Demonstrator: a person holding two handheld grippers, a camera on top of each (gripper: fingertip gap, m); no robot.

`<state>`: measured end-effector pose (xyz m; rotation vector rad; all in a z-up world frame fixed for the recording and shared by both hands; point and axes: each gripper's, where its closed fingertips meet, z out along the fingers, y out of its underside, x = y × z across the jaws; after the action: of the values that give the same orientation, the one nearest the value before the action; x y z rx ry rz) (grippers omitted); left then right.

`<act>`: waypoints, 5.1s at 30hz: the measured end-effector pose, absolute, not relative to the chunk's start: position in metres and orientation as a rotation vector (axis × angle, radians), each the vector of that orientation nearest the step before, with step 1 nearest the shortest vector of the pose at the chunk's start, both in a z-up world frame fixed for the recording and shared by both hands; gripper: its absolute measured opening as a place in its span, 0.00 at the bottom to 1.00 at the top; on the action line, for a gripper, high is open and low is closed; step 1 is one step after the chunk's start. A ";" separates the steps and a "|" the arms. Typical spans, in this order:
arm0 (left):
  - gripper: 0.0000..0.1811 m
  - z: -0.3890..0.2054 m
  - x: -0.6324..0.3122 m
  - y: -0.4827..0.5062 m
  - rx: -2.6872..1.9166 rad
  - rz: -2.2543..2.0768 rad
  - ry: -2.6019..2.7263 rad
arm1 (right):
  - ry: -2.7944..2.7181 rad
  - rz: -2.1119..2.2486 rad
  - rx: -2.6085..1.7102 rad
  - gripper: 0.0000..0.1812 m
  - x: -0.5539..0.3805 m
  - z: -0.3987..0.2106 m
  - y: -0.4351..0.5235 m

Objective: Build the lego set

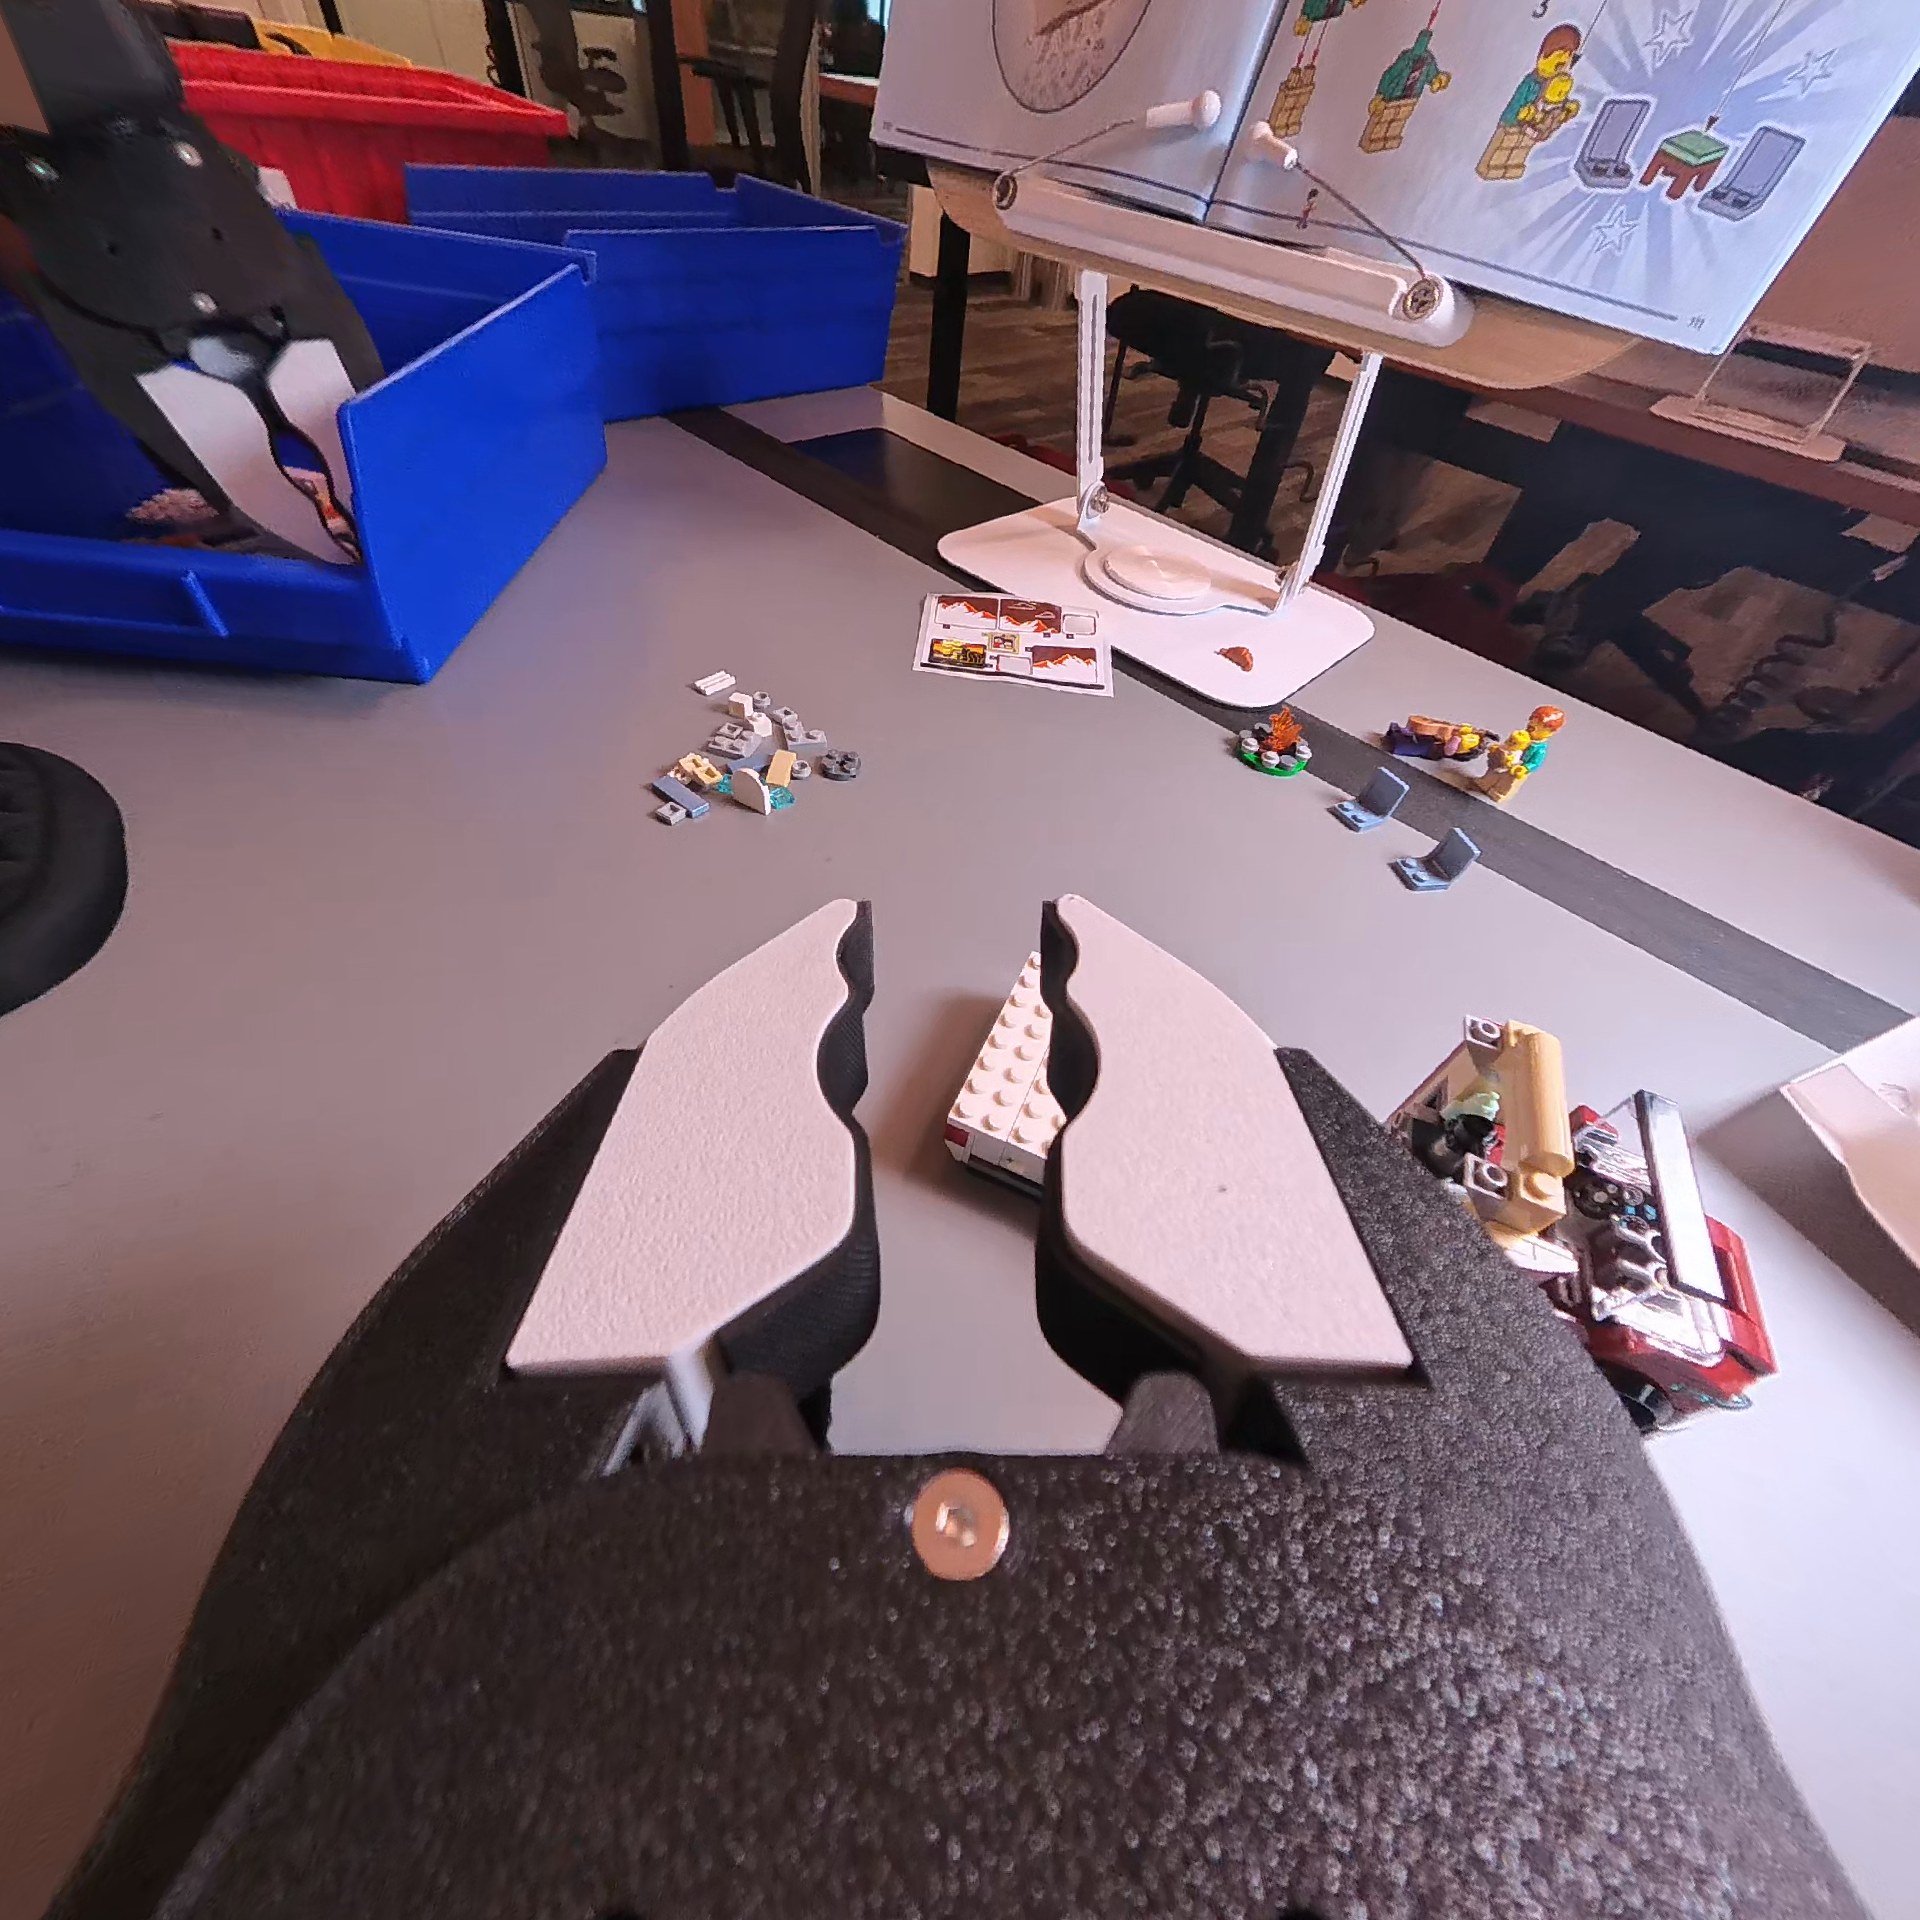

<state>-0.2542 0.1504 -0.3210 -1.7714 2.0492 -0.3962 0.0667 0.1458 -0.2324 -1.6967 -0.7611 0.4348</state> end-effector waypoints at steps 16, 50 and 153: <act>0.00 -0.328 -0.240 0.147 -1.762 -0.442 2.072 | -0.762 0.445 -1.707 0.17 0.066 -0.236 0.145; 0.09 -0.329 -0.307 0.141 -2.034 -0.202 2.179 | -0.749 0.453 -1.687 0.17 0.071 -0.229 0.140; 0.15 -0.300 0.004 0.100 -1.748 -0.970 1.361 | -2.028 0.277 -1.973 0.10 0.031 -0.321 0.091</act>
<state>0.0036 0.0996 -0.2997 -1.7481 1.3608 -0.9696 0.0315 0.0913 -0.3210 -1.9734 -2.0275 0.2766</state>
